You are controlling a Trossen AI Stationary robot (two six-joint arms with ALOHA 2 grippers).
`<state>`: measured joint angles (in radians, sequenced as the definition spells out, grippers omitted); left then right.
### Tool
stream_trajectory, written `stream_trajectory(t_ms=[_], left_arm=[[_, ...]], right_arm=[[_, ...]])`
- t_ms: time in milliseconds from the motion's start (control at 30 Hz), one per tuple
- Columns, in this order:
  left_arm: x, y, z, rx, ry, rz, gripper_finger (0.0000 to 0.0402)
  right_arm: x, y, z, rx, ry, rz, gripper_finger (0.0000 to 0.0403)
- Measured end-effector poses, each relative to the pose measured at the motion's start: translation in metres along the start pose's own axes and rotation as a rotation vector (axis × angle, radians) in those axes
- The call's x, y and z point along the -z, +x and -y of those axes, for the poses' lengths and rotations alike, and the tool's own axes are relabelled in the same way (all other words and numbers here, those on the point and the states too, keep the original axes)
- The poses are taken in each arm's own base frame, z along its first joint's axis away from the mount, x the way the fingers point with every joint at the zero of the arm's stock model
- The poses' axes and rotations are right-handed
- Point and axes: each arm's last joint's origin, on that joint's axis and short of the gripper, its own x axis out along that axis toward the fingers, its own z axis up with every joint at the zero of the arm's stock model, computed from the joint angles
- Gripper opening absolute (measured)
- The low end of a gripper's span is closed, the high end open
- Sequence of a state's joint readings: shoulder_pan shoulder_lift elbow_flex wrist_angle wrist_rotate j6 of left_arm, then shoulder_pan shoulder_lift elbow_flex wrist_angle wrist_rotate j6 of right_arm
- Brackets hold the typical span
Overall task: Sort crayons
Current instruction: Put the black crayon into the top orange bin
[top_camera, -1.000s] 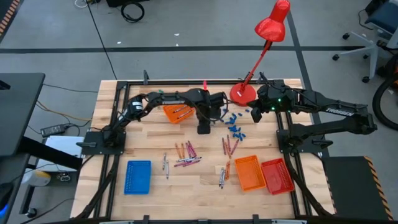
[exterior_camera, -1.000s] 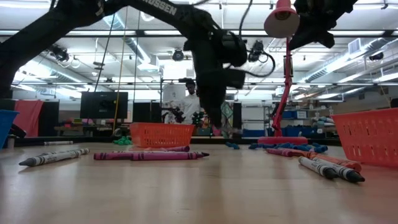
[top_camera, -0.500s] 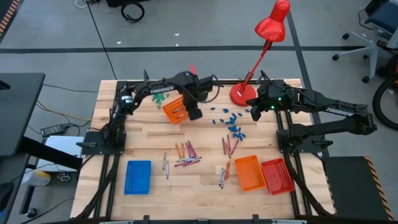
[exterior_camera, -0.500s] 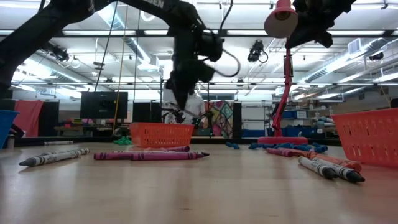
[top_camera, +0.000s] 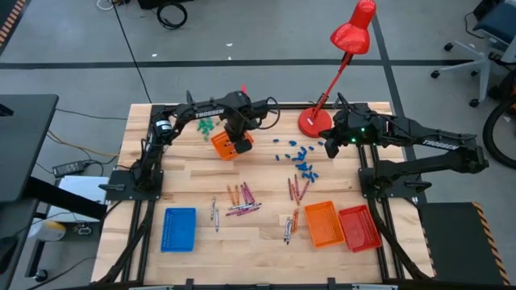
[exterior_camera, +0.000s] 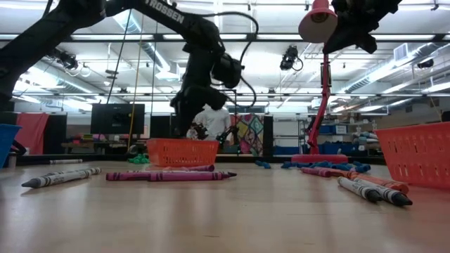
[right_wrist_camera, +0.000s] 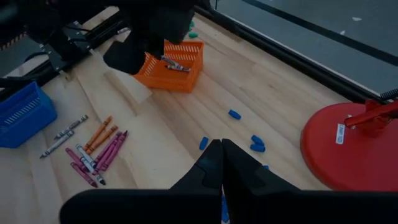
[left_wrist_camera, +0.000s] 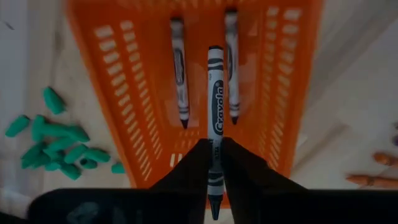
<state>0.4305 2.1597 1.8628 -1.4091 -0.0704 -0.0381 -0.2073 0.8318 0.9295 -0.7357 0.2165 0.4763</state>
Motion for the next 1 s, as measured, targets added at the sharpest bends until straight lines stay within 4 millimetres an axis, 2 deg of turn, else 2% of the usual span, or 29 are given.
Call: stream_trajectory(t_ms=[133,300,533,667,833,1000], left_arm=[[0.002,0.013,0.004,-0.003,-0.01,-0.026,0.0104],[0.001,0.011,0.013,-0.011,-0.023,0.017,0.0147],[0.004,-0.03,0.032,-0.117,-0.012,0.295,0.0157],[0.009,-0.054,0.045,-0.057,-0.013,0.443,0.0157],[0.019,-0.067,0.081,0.054,0.085,0.491,0.0157],[0.029,-0.067,0.132,0.14,0.244,0.514,0.0157]], right_arm=[[0.0,0.0,0.0,0.017,0.0,0.009,0.0007],[0.0,0.0,0.001,0.024,-0.005,0.013,0.0007],[0.0,0.0,0.001,0.024,-0.007,0.013,0.0008],[0.0,0.0,0.001,0.024,-0.007,0.013,0.0007],[0.0,0.0,0.0,0.015,0.008,0.009,0.0007],[0.001,0.0,-0.001,-0.036,0.036,-0.018,0.0008]])
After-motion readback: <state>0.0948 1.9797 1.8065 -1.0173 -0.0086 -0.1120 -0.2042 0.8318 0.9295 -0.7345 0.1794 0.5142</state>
